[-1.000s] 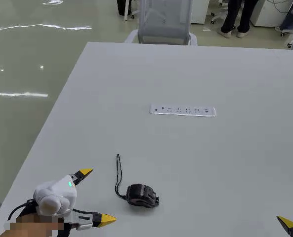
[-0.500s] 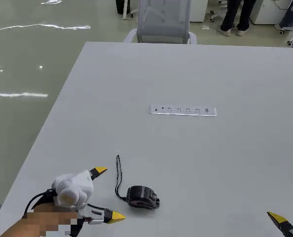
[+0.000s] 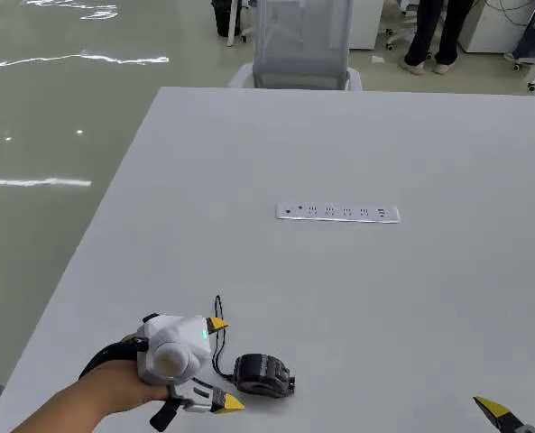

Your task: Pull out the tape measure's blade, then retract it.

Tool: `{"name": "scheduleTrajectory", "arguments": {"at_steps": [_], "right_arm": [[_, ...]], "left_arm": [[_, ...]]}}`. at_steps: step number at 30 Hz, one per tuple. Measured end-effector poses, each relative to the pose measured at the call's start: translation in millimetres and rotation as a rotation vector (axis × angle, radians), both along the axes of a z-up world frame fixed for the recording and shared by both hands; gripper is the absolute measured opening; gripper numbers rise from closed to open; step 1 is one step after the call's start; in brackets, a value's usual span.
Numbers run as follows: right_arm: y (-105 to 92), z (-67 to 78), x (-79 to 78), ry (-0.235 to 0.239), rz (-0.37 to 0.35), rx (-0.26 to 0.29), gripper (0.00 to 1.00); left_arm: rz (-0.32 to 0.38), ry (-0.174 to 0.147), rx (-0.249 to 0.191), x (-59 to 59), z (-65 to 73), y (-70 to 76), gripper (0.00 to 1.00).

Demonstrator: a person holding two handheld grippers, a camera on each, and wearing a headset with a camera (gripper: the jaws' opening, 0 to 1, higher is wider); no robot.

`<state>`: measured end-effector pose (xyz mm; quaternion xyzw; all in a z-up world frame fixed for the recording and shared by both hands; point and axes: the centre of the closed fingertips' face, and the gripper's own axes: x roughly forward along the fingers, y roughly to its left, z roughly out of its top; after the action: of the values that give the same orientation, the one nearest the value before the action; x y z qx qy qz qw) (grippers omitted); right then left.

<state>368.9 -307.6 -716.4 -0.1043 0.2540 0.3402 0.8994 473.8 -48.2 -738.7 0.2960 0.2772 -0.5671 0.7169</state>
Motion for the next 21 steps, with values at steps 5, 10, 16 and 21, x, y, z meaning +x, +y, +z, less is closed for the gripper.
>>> {"name": "scheduleTrajectory", "arguments": {"at_steps": [5, 10, 16, 21], "right_arm": [[4.7, -0.5, 1.5, 0.001, 0.011, 0.007, 0.93], [10.0, -1.8, 3.3, 0.004, 0.025, 0.012, 0.92], [15.3, -0.1, 7.0, 0.001, 0.039, 0.017, 0.92], [18.0, -0.5, 9.2, 0.002, 0.041, 0.021, 0.91]], "left_arm": [[-0.054, 0.002, 0.047, -0.8, -4.9, -8.7, 0.65], [-0.096, 0.012, 0.072, -0.6, -9.9, -18.7, 0.55], [-0.141, 0.044, 0.116, -3.0, -21.8, -26.4, 0.51], [-0.153, 0.064, 0.141, -2.3, -32.5, -26.9, 0.42]]}}
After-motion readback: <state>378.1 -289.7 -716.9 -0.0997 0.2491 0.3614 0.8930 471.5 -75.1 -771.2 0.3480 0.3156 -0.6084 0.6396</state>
